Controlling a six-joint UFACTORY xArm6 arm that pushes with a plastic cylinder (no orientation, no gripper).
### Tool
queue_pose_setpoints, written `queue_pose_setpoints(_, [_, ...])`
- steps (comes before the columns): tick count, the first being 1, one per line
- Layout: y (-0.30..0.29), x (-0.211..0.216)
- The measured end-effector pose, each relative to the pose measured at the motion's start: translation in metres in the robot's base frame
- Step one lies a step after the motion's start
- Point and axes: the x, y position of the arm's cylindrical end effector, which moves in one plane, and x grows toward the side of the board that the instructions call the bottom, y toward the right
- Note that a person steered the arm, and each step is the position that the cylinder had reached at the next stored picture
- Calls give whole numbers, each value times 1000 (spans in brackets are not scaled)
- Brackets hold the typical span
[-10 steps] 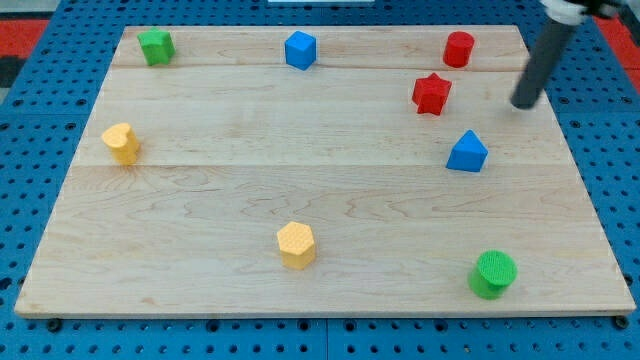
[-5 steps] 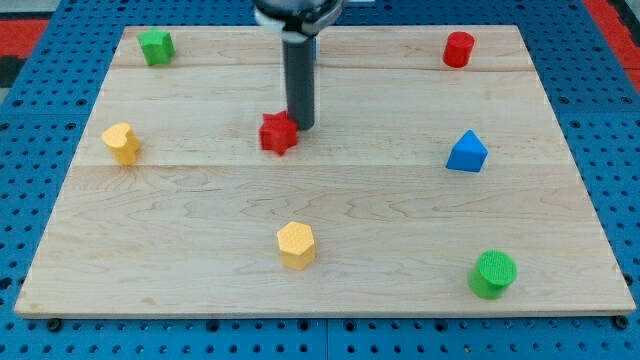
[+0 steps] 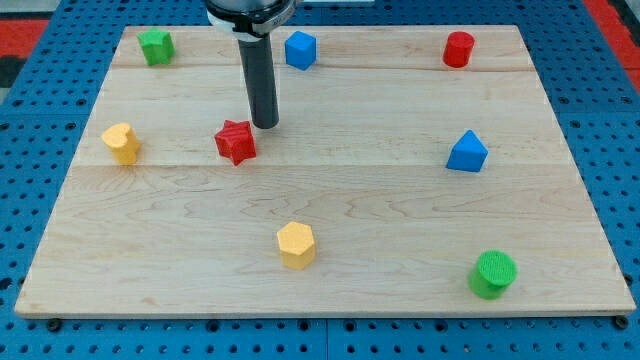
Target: Push the red star to the bottom left corner of the board
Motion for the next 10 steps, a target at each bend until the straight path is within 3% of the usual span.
queue_pose_setpoints(2, [-65,43])
queue_pose_setpoints(8, [-46,144])
queue_pose_setpoints(10, [-97,163])
